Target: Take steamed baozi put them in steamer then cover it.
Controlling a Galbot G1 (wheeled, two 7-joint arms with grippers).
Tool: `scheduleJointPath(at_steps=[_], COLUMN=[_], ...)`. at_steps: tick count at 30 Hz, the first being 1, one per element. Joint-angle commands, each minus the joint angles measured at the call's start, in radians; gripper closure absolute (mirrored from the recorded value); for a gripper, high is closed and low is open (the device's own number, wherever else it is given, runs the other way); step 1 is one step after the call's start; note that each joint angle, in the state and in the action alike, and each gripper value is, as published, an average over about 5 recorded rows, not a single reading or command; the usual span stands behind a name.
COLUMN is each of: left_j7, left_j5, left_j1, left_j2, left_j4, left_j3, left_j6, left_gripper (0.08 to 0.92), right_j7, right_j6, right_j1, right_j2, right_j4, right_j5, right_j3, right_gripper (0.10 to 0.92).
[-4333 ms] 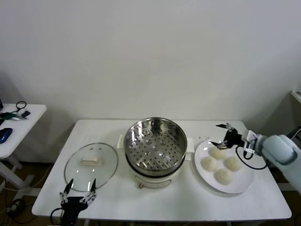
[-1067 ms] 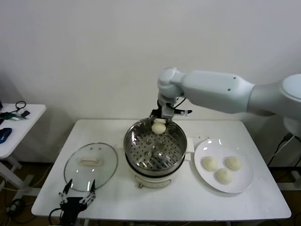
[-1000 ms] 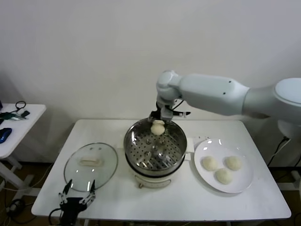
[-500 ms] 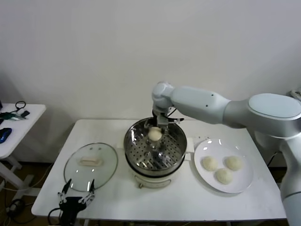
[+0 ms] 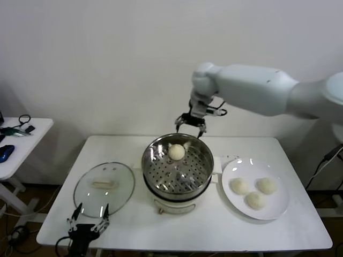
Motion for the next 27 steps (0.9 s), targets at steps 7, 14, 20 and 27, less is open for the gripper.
scheduleJointPath(at_steps=[7,14,20,27], left_j7=[0.000,-0.003,-0.005,-0.009], left_j5=[0.001,-0.001,0.003,0.009], left_j1=[-0.010,-0.007,-0.001,0.008], left_j2=[0.005,0.002,-0.002,-0.006], left_j4=[0.001,0.003,0.000,0.000], left_j3=[-0.006,-0.007,-0.009,-0.008], left_j6=[0.004,0.001,-0.002,-0.007], left_gripper=[0.177,0.177,0.177,0.177], right_j7=[0.132,0.197,0.251,0.260], right_j6=[-0.718,-0.770,-0.795,-0.781], right_j1=[-0.027,-0.233,-0.427,-0.543], right_j2=[-0.447,-0.451,-0.425,-0.371], right_j4=[0.370,0.312,0.211,0.106], right_j5=[0.289,0.204,0.148,0.084], right_j3=[-0.234,-0.120,0.047,0.167], right_gripper=[0.203,0.203,0.203,0.203])
